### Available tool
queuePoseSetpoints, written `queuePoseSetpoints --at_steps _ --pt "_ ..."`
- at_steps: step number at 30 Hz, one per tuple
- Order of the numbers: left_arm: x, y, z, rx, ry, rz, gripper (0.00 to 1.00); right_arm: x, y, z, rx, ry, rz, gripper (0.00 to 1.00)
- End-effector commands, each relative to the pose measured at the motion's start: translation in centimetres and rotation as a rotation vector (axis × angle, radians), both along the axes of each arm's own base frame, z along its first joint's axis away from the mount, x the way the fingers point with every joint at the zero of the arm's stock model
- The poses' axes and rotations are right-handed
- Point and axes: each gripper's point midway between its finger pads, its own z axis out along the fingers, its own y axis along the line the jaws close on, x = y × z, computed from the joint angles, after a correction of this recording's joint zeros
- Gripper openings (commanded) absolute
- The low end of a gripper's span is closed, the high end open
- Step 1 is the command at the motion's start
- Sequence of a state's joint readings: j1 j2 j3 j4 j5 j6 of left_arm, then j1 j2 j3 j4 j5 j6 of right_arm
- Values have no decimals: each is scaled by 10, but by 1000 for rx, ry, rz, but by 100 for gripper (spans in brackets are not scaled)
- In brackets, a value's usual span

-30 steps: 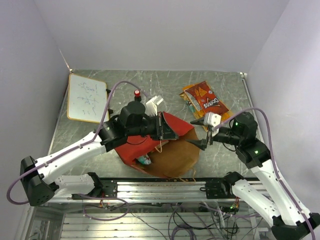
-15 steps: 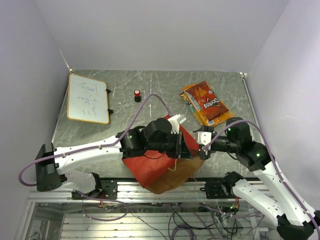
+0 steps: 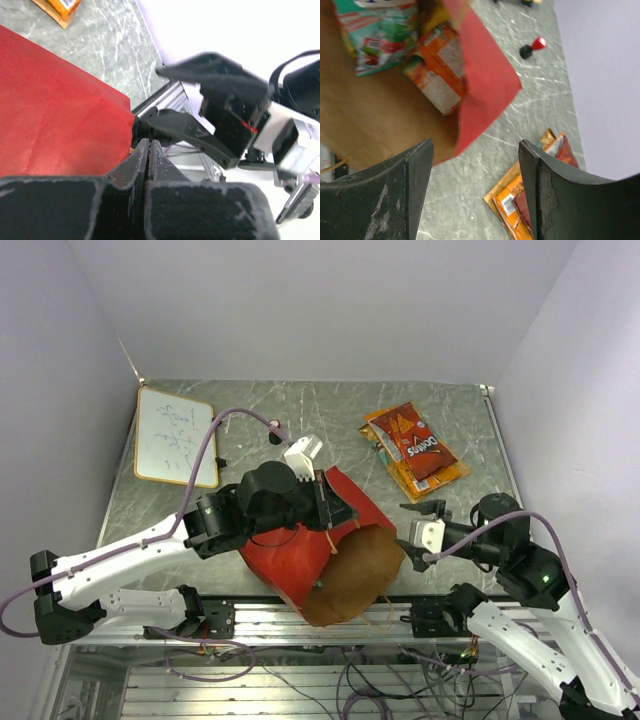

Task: Take the snacks out of the paper bag
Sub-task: Adjust the paper bag at the center of the board, then take out the snack from the paper bag.

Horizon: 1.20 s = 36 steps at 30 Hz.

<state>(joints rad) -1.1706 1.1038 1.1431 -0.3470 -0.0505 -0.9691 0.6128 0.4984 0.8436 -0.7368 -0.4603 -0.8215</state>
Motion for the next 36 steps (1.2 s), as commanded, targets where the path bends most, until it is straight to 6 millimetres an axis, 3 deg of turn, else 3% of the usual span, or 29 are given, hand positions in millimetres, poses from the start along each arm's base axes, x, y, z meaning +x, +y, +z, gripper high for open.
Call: queuePoseSetpoints --at_steps 1,5,13,20,26,32,34,36 --pt "18 3 -1 -4 5 81 7 -39 7 -4 -38 0 204 62" --pt "23 5 7 15 -4 107 7 -56 24 -14 -43 28 344 59" --pt "42 32 20 10 -21 225 7 -50 54 -49 -162 53 487 63" --pt "43 45 31 10 -50 211 7 -22 87 -77 -232 76 479 64" --pt "48 50 32 65 -81 199 7 -6 105 -130 -414 29 442 64" --pt "58 68 45 85 -90 238 7 -8 143 -132 -364 -77 423 68" --pt "62 73 49 82 -91 250 7 -4 156 -133 -346 -112 395 80" --pt "64 77 53 79 -92 257 7 4 162 -136 -316 -151 350 82"
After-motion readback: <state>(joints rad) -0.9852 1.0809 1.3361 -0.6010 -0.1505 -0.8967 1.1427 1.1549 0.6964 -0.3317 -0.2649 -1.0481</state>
